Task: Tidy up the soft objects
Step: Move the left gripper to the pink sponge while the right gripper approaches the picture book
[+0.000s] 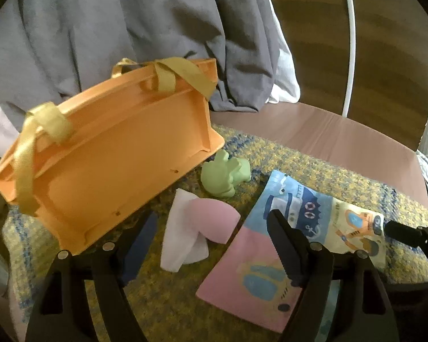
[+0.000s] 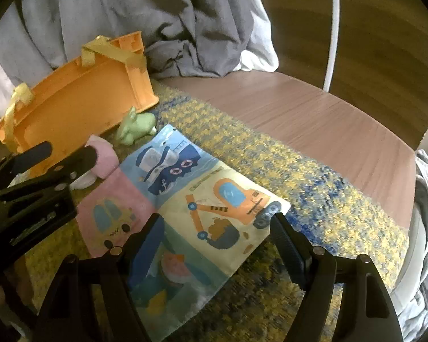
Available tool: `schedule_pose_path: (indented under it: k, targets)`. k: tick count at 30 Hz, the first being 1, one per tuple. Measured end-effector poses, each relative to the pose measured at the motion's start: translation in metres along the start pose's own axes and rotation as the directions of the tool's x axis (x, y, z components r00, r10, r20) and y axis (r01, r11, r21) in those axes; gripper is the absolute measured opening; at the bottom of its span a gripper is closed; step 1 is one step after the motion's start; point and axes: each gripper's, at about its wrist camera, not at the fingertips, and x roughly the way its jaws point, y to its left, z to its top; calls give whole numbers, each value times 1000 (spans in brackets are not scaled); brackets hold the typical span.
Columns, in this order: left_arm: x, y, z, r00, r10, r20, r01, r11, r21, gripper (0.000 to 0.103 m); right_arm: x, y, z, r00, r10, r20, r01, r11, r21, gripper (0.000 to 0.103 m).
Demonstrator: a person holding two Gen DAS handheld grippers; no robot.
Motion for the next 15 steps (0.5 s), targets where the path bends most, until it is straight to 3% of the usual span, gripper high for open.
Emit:
schedule_pose_path:
  k: [9, 15]
  targets:
    - [33, -5, 1, 995, -38, -87, 40, 999, 12, 72, 14, 5, 5, 998, -6, -60, 5, 1000, -19, 62]
    - [41, -11, -1, 994, -32, -106, 37, 998, 43, 63, 17, 6, 7, 998, -22, -55, 20, 999, -41, 43]
